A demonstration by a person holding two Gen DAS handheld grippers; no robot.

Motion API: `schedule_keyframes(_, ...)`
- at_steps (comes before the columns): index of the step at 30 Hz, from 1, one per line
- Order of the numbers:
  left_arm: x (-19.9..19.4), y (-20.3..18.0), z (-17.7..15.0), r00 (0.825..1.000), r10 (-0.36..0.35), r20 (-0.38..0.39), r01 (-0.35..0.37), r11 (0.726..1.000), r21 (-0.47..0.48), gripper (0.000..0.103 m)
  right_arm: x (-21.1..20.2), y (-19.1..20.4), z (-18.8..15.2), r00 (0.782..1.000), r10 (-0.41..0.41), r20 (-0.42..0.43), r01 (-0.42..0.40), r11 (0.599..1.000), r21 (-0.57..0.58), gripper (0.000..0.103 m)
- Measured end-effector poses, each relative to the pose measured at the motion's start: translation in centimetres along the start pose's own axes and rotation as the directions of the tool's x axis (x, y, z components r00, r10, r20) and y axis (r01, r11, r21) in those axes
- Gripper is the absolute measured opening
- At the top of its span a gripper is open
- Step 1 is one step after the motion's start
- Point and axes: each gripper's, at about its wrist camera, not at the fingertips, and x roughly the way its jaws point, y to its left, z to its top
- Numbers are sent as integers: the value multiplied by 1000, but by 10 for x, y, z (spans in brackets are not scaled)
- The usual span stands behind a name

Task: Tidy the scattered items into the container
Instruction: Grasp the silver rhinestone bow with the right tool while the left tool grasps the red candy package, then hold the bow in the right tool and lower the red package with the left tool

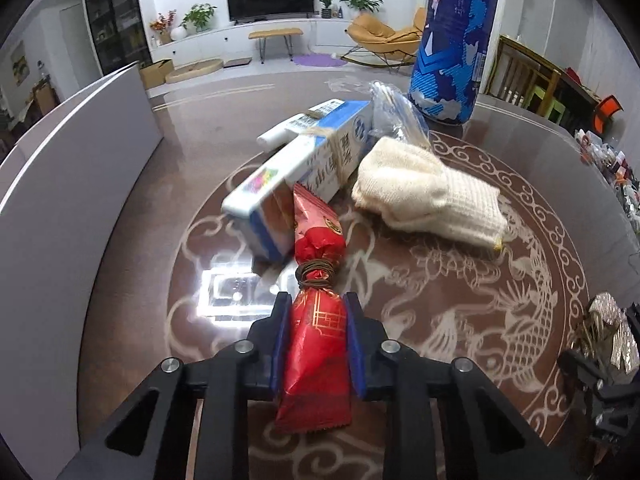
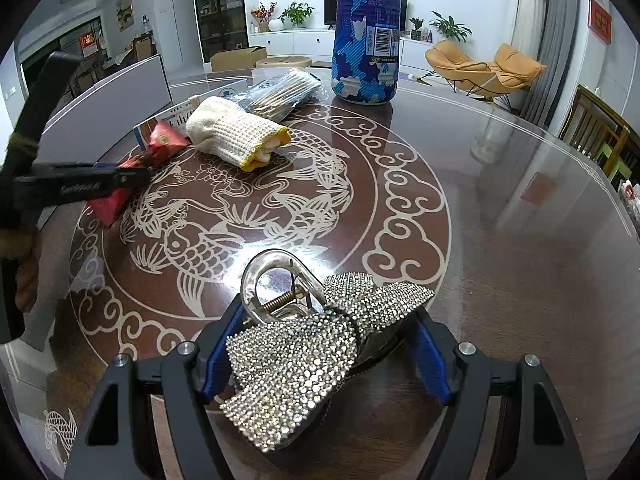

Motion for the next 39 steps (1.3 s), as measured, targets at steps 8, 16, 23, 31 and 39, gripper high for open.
schedule_keyframes(8, -46, -16, -72, 999, 15, 48, -15, 1000, -5, 26, 0, 0, 0, 1000, -5, 0, 5, 1000, 6, 76)
schedule_keyframes(16, -69, -32, -109, 996, 26, 85, -24, 999, -25, 25, 1, -1, 0, 1000, -13, -1, 13, 1000, 12, 75)
schedule_keyframes(23, -70, -31, -111, 996, 25, 86, -22, 999, -25, 26, 0, -1, 0, 1000, -21, -1, 21, 1000, 17, 75)
schedule_keyframes(31, -69, -31, -111, 996, 25, 86, -23, 999, -24, 26, 0, -1, 0, 1000, -27, -2, 27, 999, 24, 75)
schedule_keyframes(39, -69, -31, -110, 996, 24, 86, -22, 999, -24, 26, 1, -1, 0, 1000, -31, -2, 31, 999, 29, 75)
